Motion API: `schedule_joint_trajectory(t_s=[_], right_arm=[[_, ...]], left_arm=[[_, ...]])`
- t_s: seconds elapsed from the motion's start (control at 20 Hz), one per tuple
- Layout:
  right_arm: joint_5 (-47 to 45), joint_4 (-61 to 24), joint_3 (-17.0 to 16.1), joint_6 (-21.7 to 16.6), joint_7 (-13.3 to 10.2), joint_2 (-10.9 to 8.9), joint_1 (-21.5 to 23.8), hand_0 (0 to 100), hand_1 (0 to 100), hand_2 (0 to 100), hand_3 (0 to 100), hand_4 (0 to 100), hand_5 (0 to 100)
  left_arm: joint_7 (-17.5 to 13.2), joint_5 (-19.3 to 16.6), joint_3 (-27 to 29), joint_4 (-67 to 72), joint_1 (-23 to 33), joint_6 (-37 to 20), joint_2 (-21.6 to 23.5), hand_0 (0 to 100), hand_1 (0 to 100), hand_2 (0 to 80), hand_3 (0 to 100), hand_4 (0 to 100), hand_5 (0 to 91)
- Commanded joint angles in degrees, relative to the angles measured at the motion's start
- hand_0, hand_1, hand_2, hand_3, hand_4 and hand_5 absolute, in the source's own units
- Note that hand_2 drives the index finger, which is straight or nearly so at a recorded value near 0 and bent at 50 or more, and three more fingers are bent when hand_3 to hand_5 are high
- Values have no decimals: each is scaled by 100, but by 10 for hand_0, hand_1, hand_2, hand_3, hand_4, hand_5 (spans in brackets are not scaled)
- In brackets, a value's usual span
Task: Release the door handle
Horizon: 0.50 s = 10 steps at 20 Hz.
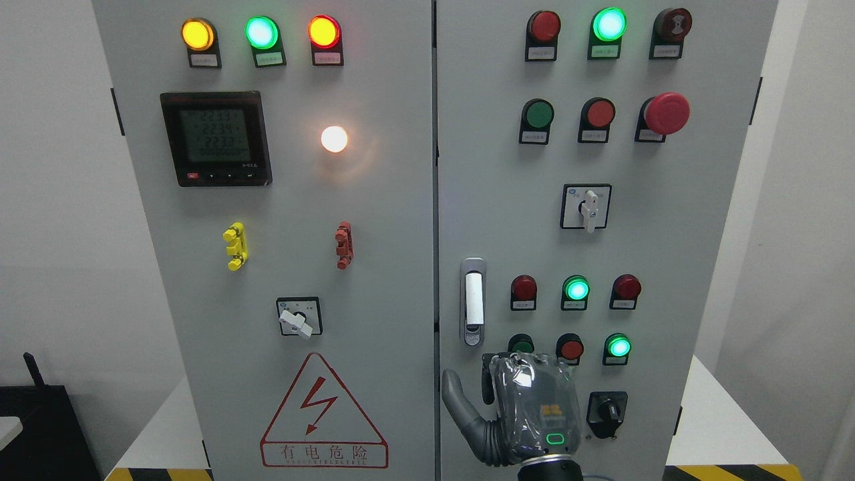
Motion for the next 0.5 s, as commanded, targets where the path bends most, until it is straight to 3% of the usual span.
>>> schedule_joint_trajectory(t_s=[0.0,0.35,0.45], right_arm=[[16,10,5,127,131,-6,-211,390,5,1000,1000,1000,975],[16,53,-13,145,184,-6,-413,404,3,1000,1000,1000,976],[24,62,-21,180,341,-14,-431,407,0,1000,1000,1000,976]], left_arm=[[1,0,97,0,-149,5,-2,120,389,0,0,0,0],[1,0,97,0,-149,5,-2,120,389,0,0,0,0],[1,0,97,0,-149,5,7,120,389,0,0,0,0]])
